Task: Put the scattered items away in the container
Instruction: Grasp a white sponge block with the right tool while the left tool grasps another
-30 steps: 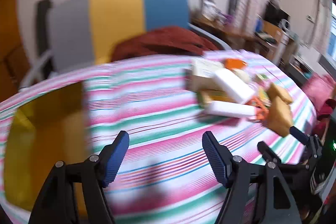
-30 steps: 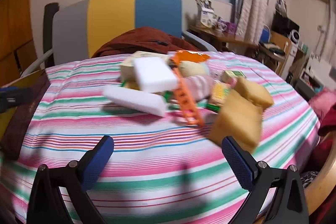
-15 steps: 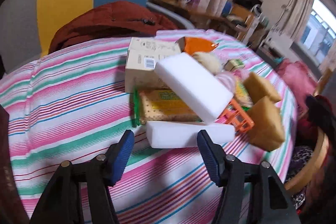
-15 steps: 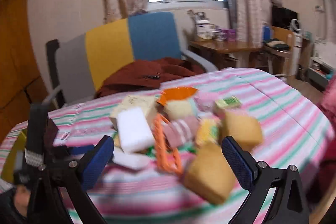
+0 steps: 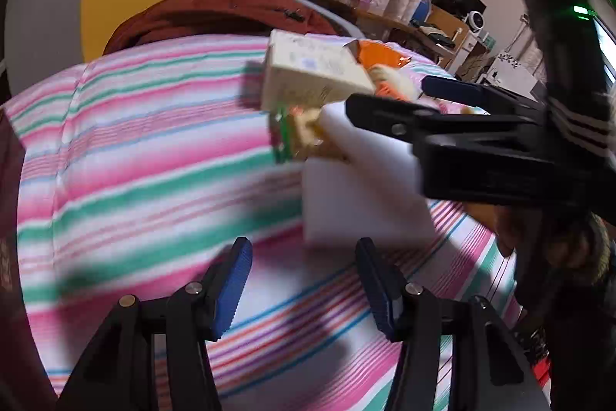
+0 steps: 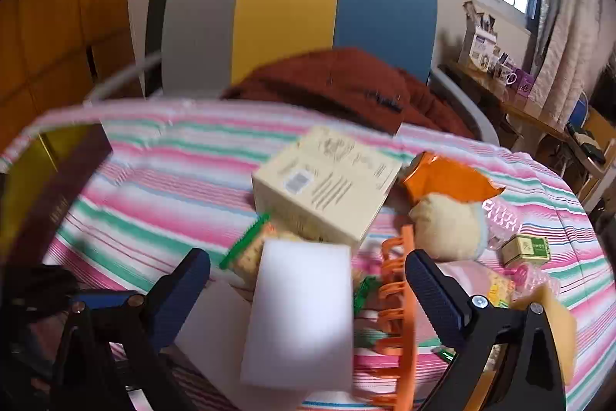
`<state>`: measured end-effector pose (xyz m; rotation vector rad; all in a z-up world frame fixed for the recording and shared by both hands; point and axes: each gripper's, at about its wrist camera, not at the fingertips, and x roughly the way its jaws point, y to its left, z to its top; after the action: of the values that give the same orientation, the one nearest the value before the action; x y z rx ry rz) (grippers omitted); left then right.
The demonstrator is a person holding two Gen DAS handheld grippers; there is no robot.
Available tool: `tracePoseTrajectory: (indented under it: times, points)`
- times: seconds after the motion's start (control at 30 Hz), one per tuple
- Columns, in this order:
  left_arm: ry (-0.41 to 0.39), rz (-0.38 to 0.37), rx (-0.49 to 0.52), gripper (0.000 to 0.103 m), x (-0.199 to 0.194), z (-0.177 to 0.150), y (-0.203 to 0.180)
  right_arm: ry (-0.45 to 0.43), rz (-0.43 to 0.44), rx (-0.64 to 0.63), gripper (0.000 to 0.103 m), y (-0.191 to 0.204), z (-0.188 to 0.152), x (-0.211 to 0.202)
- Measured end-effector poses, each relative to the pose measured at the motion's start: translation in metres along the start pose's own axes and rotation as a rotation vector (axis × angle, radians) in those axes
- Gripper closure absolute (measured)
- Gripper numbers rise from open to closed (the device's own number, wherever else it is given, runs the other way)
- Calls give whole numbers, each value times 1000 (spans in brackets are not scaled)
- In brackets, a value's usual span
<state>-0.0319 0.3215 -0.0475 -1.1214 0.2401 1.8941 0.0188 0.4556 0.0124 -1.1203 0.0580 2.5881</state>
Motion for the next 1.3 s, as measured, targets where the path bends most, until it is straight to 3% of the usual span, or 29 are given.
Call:
tracePoseTrajectory:
  times: [0.2, 0.27, 0.37, 0.53, 0.7, 0.83, 0.93, 1.07, 1.13, 1.23, 1.3]
  points:
    - [0, 49, 49, 47, -9, -9, 0, 28, -6, -13, 9, 1, -23, 7]
    - [10, 51, 59, 47, -10, -10, -1, 54, 22, -26, 35, 3, -28, 8]
    - [13, 60, 94, 47, -12, -8, -4, 46, 26, -27, 43, 3, -37, 0]
    - [22, 72, 188, 47, -13, -2, -17, 21, 33, 18, 43, -4, -54, -28]
    - [30, 95, 365, 46, -8, 13, -43, 41, 49, 43, 42, -2, -80, -55]
    - [104, 57, 472, 46, 6, 23, -57, 14, 62, 73, 41, -5, -94, -72]
    - [147, -6, 419, 48, 14, 29, -51, -6, 120, 144, 42, -17, -100, -78]
    - [145, -131, 278, 49, 11, 29, -38, -36, 209, 289, 43, -40, -112, -76]
    - [182, -183, 183, 49, 19, 28, -28, -56, 261, 353, 43, -50, -116, -77]
    - [184, -242, 96, 49, 21, 27, -22, -59, 230, 330, 43, -45, -120, -80]
    - [161, -235, 95, 49, 15, 23, -26, -60, 213, 320, 43, -43, -121, -82]
